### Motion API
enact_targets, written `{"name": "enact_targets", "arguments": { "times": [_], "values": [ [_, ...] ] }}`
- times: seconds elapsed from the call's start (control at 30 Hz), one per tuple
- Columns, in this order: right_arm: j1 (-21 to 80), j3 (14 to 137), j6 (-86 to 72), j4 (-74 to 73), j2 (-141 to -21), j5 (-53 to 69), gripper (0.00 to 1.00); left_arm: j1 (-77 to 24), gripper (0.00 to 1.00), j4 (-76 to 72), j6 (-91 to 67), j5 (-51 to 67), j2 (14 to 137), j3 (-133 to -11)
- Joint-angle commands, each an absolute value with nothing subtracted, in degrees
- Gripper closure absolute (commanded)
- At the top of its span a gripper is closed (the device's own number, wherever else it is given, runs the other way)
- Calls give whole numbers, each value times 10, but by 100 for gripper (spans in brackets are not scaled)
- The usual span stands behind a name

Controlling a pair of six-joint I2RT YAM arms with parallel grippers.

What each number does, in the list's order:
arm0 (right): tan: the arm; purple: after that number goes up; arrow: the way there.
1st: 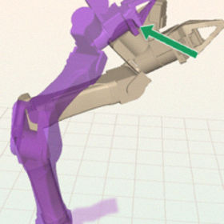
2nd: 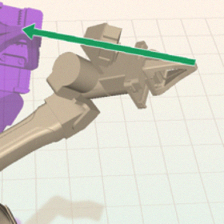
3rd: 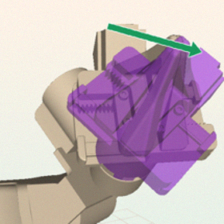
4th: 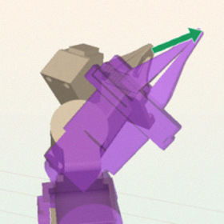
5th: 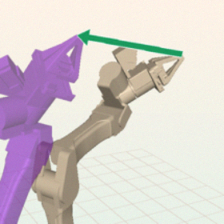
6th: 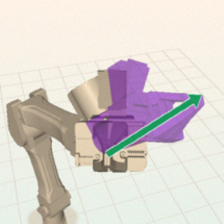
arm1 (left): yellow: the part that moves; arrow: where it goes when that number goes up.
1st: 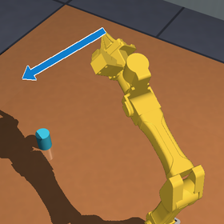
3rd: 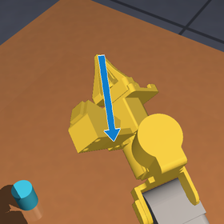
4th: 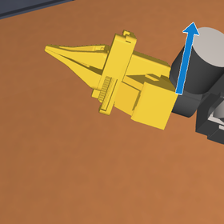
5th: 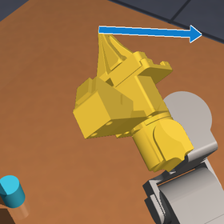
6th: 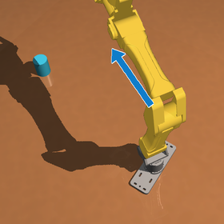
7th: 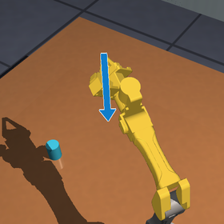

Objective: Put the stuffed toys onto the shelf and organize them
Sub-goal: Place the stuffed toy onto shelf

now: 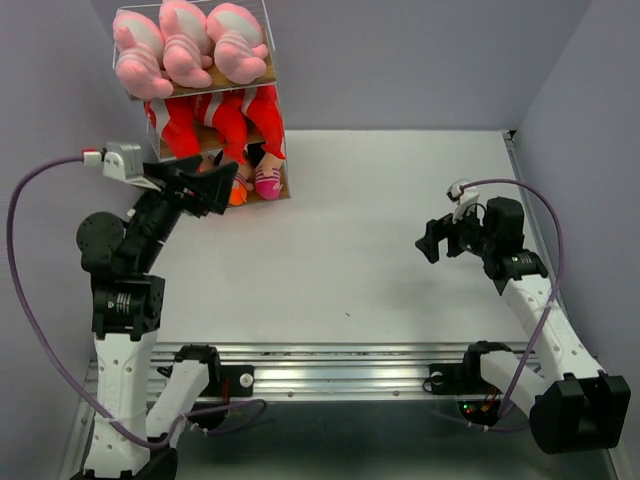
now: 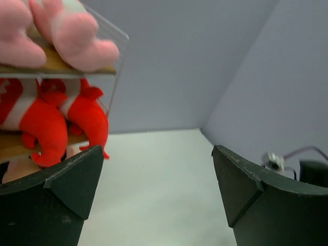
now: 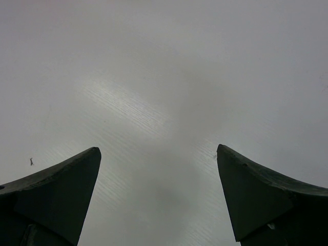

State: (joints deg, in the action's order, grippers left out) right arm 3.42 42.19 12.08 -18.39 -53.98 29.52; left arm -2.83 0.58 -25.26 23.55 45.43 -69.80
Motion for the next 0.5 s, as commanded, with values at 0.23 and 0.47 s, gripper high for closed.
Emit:
{"name": "enact_targets", "arguments": {
  "times": [0.23, 0.47],
  "values": [
    [31, 505, 10, -141, -543, 41, 0, -132, 1, -40, -158, 268, 334, -419],
    [31, 537, -63, -184, -570, -63, 0, -286, 1, -40, -134, 121, 348, -363]
  ]
}}
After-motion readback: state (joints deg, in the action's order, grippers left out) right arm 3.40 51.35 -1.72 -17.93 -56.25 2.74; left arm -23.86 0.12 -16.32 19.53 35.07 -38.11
